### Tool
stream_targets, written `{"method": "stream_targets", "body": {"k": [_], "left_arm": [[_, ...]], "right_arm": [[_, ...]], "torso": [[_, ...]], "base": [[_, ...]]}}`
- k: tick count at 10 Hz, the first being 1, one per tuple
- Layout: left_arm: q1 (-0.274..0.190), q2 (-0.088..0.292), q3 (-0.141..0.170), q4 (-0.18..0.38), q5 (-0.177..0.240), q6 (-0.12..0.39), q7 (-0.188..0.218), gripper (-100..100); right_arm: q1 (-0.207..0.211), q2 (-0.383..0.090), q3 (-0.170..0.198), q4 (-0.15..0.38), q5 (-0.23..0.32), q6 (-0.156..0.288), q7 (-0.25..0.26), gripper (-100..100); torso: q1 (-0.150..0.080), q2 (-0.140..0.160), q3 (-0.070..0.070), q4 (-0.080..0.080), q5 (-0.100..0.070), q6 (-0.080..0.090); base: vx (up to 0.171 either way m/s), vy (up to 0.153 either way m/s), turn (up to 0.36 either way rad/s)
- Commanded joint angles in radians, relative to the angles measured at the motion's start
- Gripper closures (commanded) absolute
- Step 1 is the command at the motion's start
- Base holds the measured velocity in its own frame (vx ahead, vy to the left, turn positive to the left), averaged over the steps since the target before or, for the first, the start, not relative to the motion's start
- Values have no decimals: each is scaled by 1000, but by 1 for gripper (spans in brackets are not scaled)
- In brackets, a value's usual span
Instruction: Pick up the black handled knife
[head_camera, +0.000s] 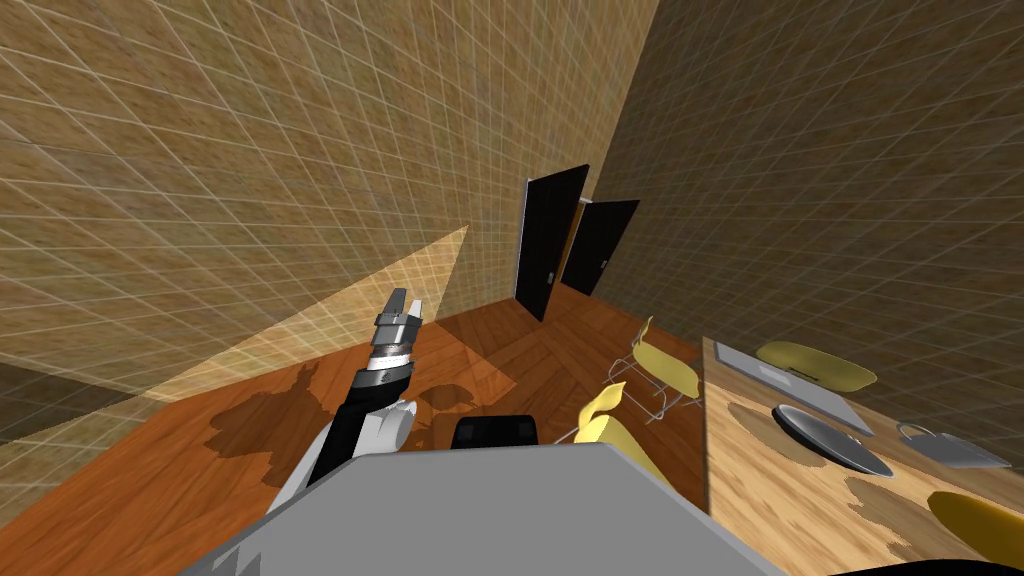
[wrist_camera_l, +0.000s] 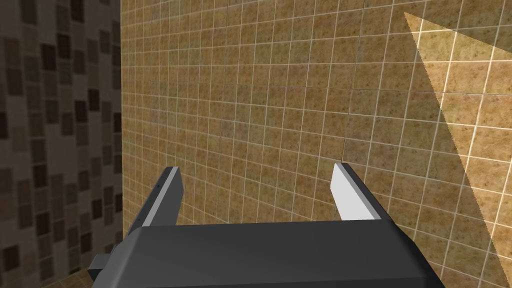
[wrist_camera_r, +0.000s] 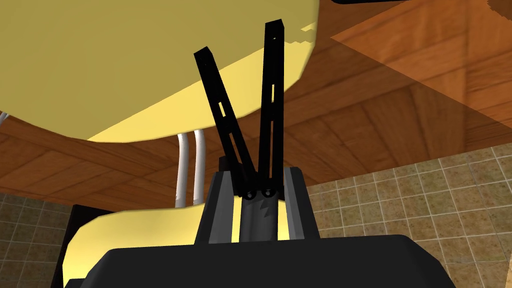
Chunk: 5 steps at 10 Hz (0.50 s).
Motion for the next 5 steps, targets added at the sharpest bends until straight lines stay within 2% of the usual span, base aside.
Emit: {"method": "stream_targets", "body": {"k": [1, 2, 3, 4, 5], "left_arm": [[0, 0, 0, 0, 0, 0, 0, 0], [0, 0, 0, 0, 0, 0, 0, 0], [0, 0, 0, 0, 0, 0, 0, 0], [0, 0, 0, 0, 0, 0, 0, 0], [0, 0, 0, 0, 0, 0, 0, 0]], "right_arm": [[-8, -8, -23, 43, -6, -39, 19, 100], [-8, -8, -23, 43, -6, -39, 19, 100], [16, -28, -30, 35, -2, -64, 10, 100], [1, -18, -27, 43, -4, -51, 16, 100], [3, -20, -28, 44, -4, -56, 16, 0]], "torso": [[0, 0, 0, 0, 0, 0], [0, 1, 0, 0, -1, 0], [-2, 3, 1, 0, -1, 0], [-2, 3, 1, 0, 0, 0], [-3, 3, 2, 1, -1, 0]], "base": [[55, 71, -21], [11, 33, 8], [21, 39, -21], [12, 20, -16], [0, 0, 0]]}}
